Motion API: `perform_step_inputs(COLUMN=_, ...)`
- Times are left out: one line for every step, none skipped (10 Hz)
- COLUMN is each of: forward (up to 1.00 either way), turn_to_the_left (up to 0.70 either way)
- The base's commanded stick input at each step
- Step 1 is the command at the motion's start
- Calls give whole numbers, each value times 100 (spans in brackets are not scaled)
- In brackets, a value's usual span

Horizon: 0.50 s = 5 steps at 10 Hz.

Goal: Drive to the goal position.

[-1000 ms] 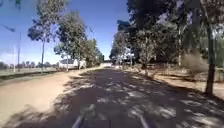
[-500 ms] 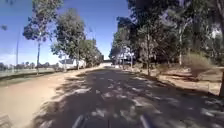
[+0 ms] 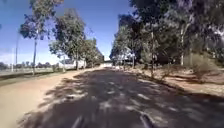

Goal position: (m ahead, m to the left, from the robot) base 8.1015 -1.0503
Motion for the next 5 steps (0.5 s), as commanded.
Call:
perform_step_inputs(forward=100, turn_to_the_left=0)
perform_step_inputs(forward=100, turn_to_the_left=0)
perform_step_inputs(forward=100, turn_to_the_left=0)
perform_step_inputs(forward=100, turn_to_the_left=0)
perform_step_inputs(forward=100, turn_to_the_left=0)
